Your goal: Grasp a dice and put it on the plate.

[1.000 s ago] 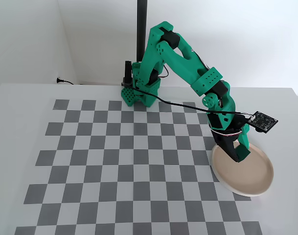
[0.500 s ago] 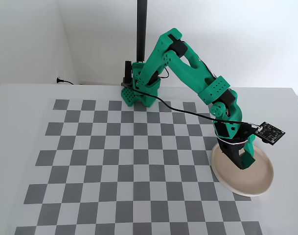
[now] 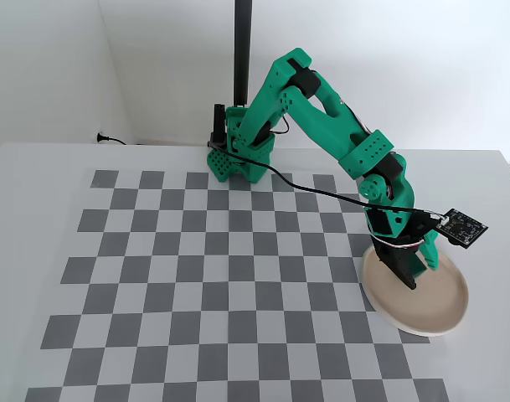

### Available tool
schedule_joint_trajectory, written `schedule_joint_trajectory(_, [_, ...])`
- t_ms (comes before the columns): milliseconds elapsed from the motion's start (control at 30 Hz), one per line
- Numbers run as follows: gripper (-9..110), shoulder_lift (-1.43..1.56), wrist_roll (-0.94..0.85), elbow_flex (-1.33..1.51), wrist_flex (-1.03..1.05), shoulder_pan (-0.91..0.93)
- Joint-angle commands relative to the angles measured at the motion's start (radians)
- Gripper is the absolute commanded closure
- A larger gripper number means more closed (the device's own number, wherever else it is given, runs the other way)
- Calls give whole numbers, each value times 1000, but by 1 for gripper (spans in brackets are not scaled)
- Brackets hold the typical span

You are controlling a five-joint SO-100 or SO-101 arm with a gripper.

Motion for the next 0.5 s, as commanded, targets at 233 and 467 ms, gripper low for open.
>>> schedule_joint_trajectory(233, [91, 265, 5, -98, 169, 31])
schedule_joint_trajectory(467, [106, 453, 20, -91, 341, 67])
